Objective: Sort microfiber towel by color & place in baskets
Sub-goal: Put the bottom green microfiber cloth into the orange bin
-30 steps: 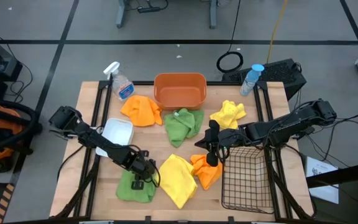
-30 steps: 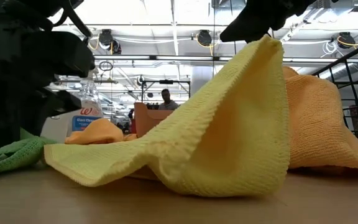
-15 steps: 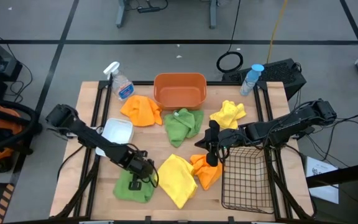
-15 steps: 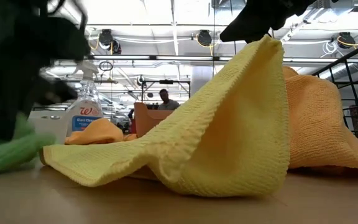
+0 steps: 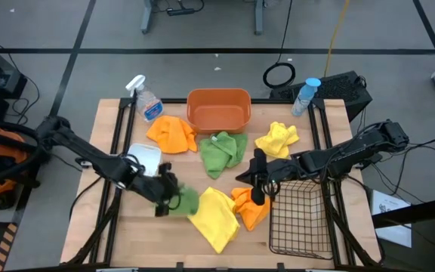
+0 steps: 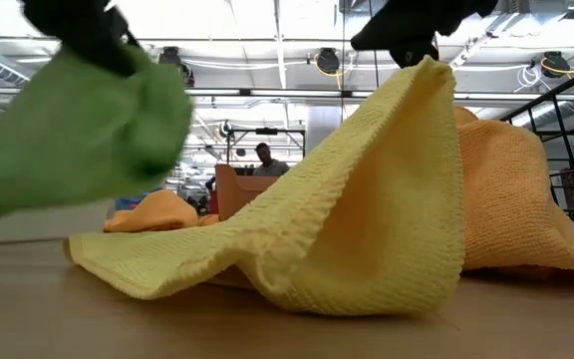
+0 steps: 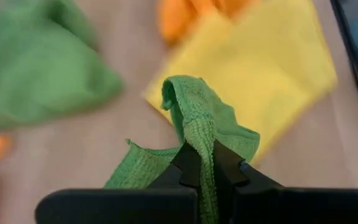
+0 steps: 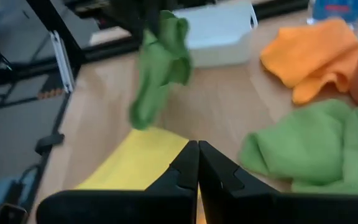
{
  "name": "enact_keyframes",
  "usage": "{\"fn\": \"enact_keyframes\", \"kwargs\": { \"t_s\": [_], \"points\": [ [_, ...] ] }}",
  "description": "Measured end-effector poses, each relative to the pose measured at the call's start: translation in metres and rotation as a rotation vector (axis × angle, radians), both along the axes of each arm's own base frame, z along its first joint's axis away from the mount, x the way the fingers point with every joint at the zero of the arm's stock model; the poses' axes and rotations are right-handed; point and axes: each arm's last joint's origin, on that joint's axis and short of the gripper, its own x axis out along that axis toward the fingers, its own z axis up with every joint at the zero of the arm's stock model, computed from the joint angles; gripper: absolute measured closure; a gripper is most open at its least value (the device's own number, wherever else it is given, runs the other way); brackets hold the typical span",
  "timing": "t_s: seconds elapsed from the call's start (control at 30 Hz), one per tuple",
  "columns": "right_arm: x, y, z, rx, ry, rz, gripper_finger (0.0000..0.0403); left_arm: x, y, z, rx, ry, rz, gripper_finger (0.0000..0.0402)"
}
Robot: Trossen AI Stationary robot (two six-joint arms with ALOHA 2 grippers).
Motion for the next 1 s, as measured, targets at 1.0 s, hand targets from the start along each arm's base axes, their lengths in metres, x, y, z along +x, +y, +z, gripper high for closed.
{"fn": "enact_keyframes", "kwargs": {
  "t_s": [1.0],
  "points": [
    [0.072,0.031,0.041,-0.341,0.024,-0.185,0.0243,0.035,0.02,0.033,0.275,-0.431,0.203,0.0391]
  ]
}}
